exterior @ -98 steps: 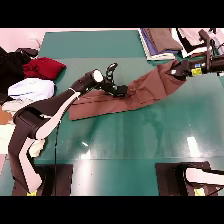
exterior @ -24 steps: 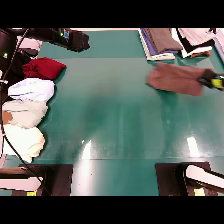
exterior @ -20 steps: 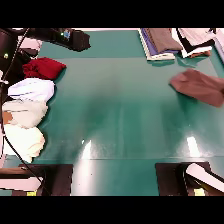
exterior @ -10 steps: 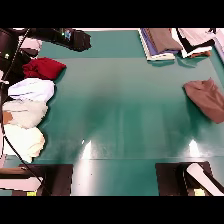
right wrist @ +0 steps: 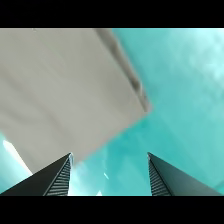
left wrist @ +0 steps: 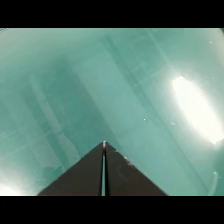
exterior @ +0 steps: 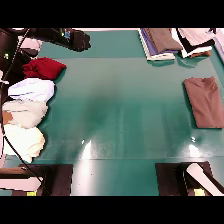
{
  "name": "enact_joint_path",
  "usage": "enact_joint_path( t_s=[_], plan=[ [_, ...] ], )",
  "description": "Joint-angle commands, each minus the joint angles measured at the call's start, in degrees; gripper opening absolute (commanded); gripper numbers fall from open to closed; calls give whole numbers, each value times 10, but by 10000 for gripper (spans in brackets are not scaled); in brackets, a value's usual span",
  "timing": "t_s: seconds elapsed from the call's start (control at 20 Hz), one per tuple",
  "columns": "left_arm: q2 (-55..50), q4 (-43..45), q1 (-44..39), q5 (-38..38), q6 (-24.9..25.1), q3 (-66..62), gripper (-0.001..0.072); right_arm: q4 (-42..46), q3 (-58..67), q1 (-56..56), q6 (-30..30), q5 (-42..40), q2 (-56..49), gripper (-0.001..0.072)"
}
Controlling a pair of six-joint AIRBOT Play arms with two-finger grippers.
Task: Fold the shirts.
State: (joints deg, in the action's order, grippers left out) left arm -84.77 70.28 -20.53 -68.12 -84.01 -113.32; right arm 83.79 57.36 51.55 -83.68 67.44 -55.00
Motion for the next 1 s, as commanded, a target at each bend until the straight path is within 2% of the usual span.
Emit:
enact_joint_path(
  t_s=[0.0, 0.15, 0.2, 0.3, 0.4, 0.45, 0.5, 0.55, 0.6, 0.75, 0.95],
  plan=[
    [0, -1, 0, 0, 1, 0, 23, -109, 83, -9, -1, 21, 1, 542],
    [0, 0, 1, 1, 0, 0, 22, -202, 107, -109, 0, 21, 1, 542],
    [0, 0, 0, 0, 0, 0, 22, -209, 108, -158, -1, 17, 1, 540],
    [0, 0, 0, 2, 0, 0, 23, -206, 107, -261, 2, 14, 1, 484],
    [0, 0, 0, 2, 0, 0, 22, -206, 107, -350, 7, 3, 1, 476],
    [0, 0, 0, 2, 0, 0, 23, -206, 108, -391, 13, -5, 1, 417],
    [0, 0, 1, 2, 0, 0, 23, -206, 108, -424, 18, -12, 1, 314],
    [0, 0, 1, 2, 0, 0, 22, -206, 108, -456, 29, -19, 1, 98],
    [0, 0, 0, 2, 0, 0, 23, -206, 108, -481, 40, -24, 1, 19],
    [0, 0, 0, 2, 0, 0, 23, -206, 108, -531, 42, -37, 1, 19],
    [0, 0, 0, 2, 0, 0, 23, -208, 108, -541, 42, -34, 1, 19]
  ],
)
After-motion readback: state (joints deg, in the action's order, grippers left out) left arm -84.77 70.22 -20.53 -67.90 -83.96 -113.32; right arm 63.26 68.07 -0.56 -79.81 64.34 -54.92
